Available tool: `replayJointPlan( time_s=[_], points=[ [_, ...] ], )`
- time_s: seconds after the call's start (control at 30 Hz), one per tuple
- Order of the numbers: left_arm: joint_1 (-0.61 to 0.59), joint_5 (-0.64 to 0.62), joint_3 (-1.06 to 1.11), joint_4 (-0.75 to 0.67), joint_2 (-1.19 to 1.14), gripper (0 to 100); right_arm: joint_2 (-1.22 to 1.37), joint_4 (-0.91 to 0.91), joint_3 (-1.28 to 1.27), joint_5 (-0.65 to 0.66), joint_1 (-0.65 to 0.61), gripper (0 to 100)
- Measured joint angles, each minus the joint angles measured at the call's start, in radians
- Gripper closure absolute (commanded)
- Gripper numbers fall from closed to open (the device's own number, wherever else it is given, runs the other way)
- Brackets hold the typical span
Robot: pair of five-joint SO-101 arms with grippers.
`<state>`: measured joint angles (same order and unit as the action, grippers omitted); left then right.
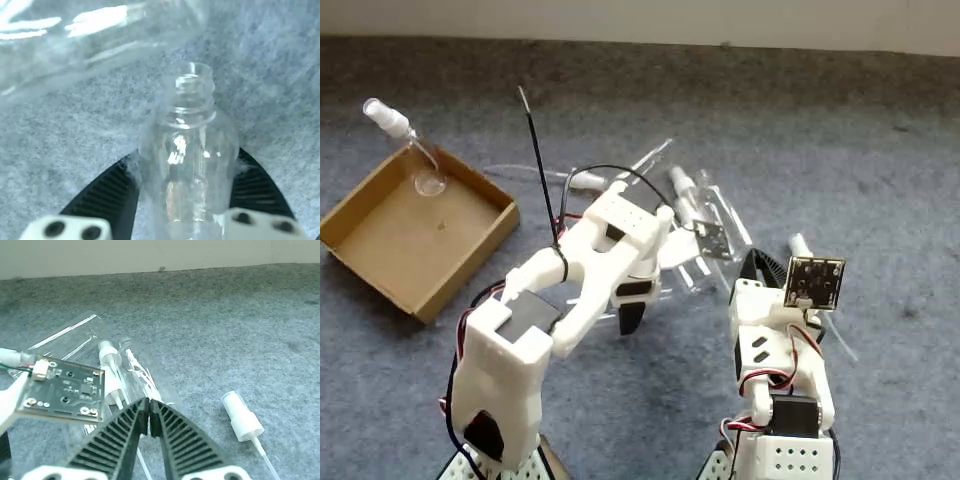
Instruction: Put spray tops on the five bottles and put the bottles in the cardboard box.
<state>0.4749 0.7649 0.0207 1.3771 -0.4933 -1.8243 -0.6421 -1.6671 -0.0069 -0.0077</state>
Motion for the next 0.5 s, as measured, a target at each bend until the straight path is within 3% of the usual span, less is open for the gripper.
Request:
replayJointPlan(
  time_s=[0.1,0.27,0.5],
  points=[
    [0.002,0.000,0.000,-0.006,0.000,84,0.000,0.000,0.000,0.000,0.000,99.5],
    [0.008,0.000,0.000,-0.006,0.000,95,0.000,0.000,0.000,0.000,0.000,99.5],
    [0.009,0.000,0.000,-0.006,0.000,94,0.000,0.000,0.000,0.000,0.000,99.5]
  ],
)
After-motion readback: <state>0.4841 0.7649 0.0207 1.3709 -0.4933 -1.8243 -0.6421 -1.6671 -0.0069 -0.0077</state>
